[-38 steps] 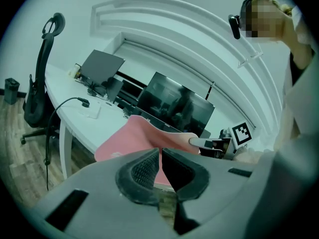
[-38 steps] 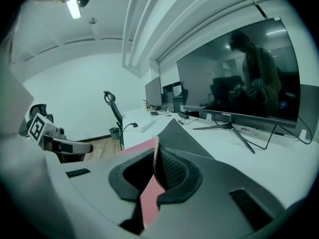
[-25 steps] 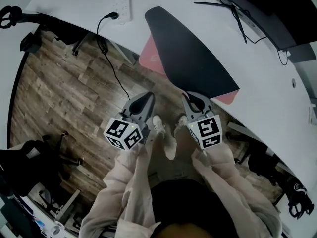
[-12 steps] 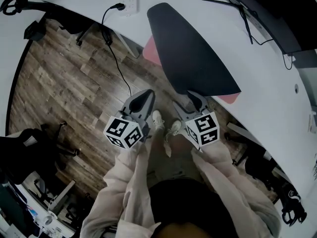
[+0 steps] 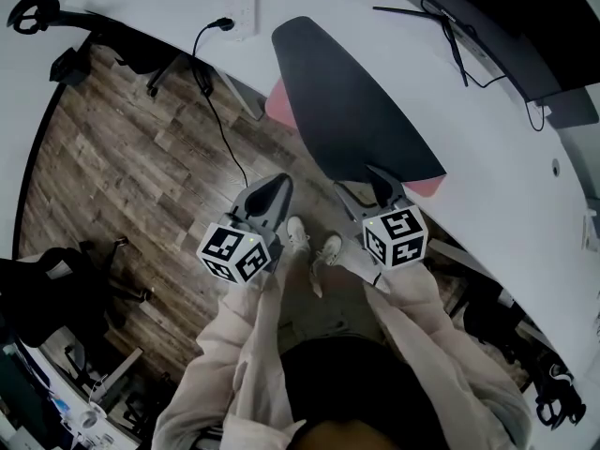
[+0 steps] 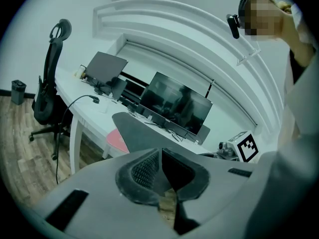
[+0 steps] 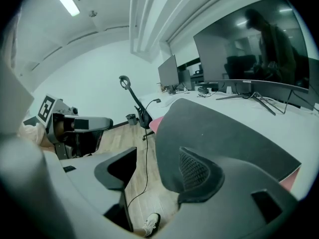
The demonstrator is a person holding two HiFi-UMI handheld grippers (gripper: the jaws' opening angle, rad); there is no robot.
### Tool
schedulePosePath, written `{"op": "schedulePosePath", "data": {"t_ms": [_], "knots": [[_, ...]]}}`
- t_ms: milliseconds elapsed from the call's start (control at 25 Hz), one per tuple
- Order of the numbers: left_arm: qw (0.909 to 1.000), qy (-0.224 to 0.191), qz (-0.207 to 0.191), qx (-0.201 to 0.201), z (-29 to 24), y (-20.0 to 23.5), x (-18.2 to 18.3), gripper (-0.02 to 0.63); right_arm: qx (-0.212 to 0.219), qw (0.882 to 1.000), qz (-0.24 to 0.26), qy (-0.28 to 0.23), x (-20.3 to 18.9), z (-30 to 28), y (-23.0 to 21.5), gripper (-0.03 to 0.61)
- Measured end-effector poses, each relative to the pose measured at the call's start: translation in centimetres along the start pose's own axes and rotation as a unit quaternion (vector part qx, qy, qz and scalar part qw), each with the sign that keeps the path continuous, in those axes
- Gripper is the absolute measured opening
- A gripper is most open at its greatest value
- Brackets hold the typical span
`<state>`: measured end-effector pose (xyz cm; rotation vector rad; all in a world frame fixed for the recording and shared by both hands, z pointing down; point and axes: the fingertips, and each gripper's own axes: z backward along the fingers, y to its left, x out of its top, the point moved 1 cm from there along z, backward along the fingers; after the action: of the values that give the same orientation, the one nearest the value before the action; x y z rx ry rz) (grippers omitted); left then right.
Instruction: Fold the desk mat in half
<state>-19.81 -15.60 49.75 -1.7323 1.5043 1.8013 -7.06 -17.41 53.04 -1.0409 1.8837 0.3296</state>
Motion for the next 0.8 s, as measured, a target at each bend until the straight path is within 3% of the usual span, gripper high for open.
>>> {"op": "schedulePosePath", "data": {"t_ms": [240, 440, 600, 800], "knots": [[0.9996, -0.005, -0.027, -0.005, -0.1, -1.1, 1.9, 0.043, -0.017, 0.995, -0.069, -0.071, 4.1, 2.5, -2.1, 0.256], [0.9979, -0.019, -0.061, -0.011, -0.7, -2.1, 4.6, 0.043, -0.043, 0.991, -0.049, -0.115, 8.1, 4.6, -4.1, 0.235], [0.9955, -0.033, -0.087, -0.018, -1.2, -3.1, 7.0, 0.043, -0.061, 0.985, -0.041, -0.153, 11.1, 6.4, -5.2, 0.17], [0.9906, -0.05, -0.125, -0.027, -1.9, -4.2, 9.7, 0.043, -0.083, 0.976, -0.034, -0.199, 13.9, 8.9, -6.2, 0.046]]}}
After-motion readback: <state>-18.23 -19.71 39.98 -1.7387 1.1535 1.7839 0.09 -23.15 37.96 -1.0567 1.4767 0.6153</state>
